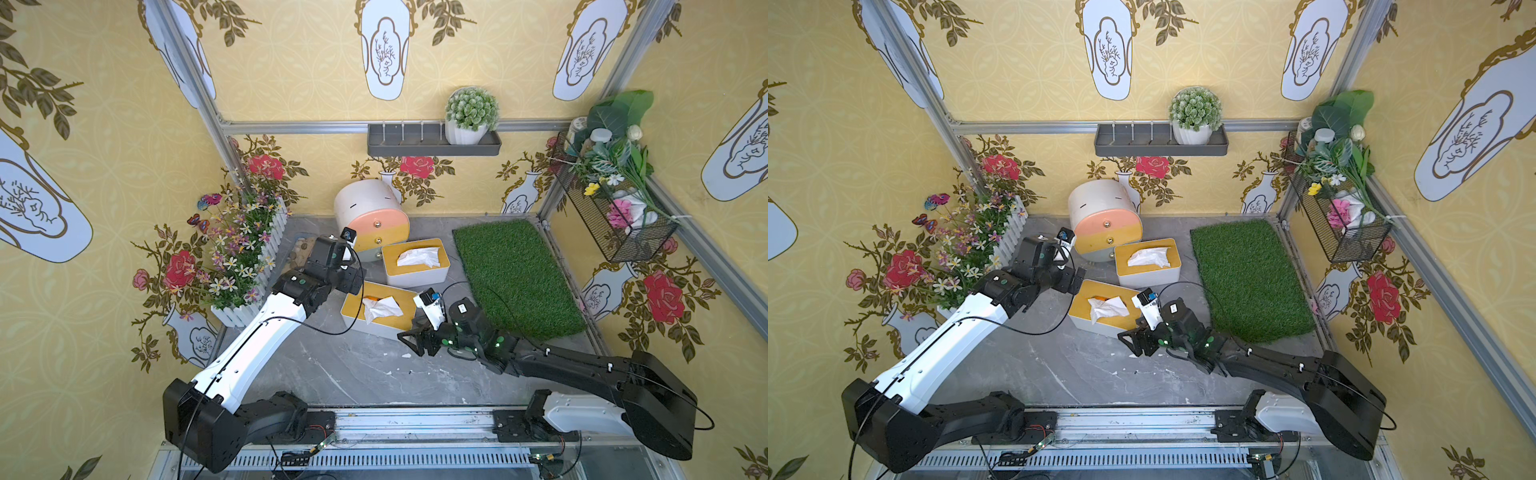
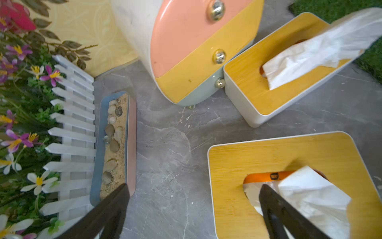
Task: Put the tissue paper into the tissue box
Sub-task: Pull the paper towel from the tissue box, then move the tissue box to the center of the board.
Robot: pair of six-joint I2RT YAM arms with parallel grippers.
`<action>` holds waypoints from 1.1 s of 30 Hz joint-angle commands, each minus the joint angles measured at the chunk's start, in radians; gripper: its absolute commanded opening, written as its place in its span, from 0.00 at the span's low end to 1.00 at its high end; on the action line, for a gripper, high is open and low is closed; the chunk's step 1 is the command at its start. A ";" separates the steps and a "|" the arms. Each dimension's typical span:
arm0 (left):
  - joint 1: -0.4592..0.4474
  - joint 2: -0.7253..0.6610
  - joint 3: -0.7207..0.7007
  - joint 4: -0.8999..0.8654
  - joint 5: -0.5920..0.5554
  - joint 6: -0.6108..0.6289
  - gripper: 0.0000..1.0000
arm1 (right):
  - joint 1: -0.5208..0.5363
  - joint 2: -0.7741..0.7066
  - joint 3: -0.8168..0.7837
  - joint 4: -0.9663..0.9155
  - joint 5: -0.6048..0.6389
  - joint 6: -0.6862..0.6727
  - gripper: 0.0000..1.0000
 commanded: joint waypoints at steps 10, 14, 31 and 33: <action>0.248 -0.029 -0.233 0.190 0.597 -0.549 1.00 | -0.085 -0.220 -0.209 0.182 -0.094 0.297 1.00; 0.254 -0.051 -0.359 0.361 0.686 -0.660 1.00 | -0.157 -0.196 -0.271 0.327 -0.227 0.417 1.00; 0.254 0.094 -0.515 0.692 0.878 -0.811 1.00 | -0.202 0.125 -0.222 0.626 -0.281 0.567 1.00; 0.254 0.098 -0.530 0.723 0.892 -0.831 1.00 | -0.222 0.174 -0.211 0.677 -0.314 0.590 1.00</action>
